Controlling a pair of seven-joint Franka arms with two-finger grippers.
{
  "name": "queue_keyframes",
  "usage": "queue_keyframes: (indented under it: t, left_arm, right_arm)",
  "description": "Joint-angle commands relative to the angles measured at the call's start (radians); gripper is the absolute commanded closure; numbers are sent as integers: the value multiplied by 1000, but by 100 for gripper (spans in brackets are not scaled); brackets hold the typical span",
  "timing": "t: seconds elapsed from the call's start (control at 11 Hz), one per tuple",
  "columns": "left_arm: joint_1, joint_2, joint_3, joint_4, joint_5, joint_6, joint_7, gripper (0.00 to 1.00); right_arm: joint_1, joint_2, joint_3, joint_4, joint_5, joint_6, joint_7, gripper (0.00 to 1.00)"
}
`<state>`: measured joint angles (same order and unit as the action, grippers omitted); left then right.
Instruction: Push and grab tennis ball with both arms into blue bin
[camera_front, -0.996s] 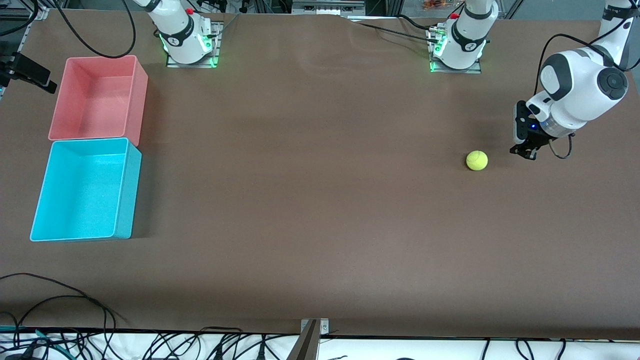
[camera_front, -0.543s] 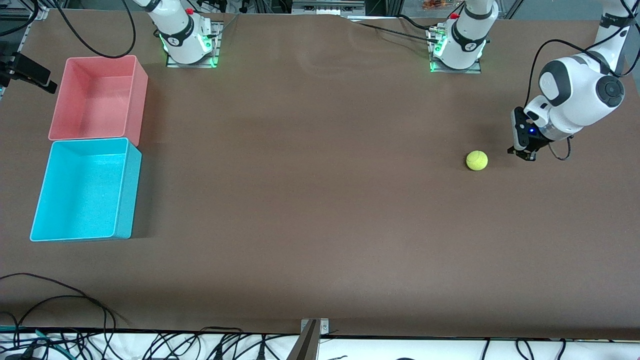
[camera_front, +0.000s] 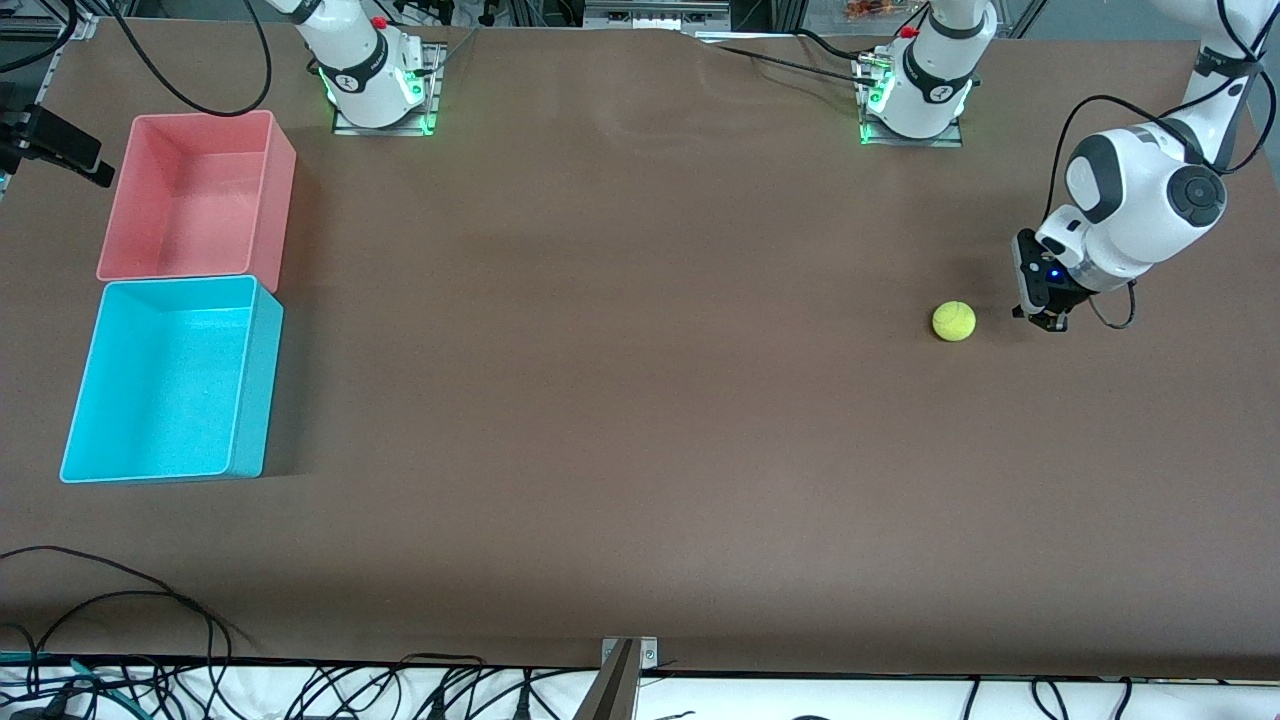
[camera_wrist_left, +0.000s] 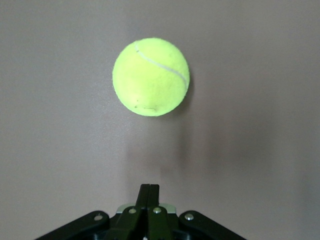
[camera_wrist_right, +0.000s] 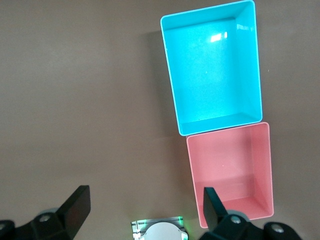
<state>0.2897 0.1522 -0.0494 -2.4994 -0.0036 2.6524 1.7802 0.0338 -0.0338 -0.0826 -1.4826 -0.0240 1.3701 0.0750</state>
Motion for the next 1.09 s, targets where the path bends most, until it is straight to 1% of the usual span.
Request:
queue_keyframes:
  t: [0.0, 0.18, 0.36, 0.45, 0.63, 0.72, 0.81, 1.0]
  left_arm:
    - [8, 70, -3, 20, 28, 53, -21, 100]
    - [9, 101, -1, 19, 28, 109, -13, 100]
    - [26, 101, -1, 16, 30, 109, -8, 100]
    - [32, 99, -1, 13, 45, 109, -2, 100]
    - [77, 101, -3, 7, 100, 109, -1, 100]
    - [74, 99, -6, 4, 100, 109, -11, 100]
    - [68, 99, -32, -1, 100, 109, -37, 100]
    - [68, 96, -134, -39, 100, 133, -157, 100]
  right_arm:
    - [3, 6, -2, 19, 13, -8, 9, 0]
    - [5, 6, -2, 19, 13, -8, 9, 0]
    - [5, 8, -2, 19, 13, -8, 9, 0]
    - [5, 8, -2, 19, 13, -6, 9, 0]
    - [3, 8, -2, 19, 13, 3, 9, 0]
    - [3, 8, -2, 19, 13, 3, 9, 0]
    - [5, 8, -2, 18, 13, 1, 9, 0]
    - [5, 8, -2, 18, 13, 1, 9, 0]
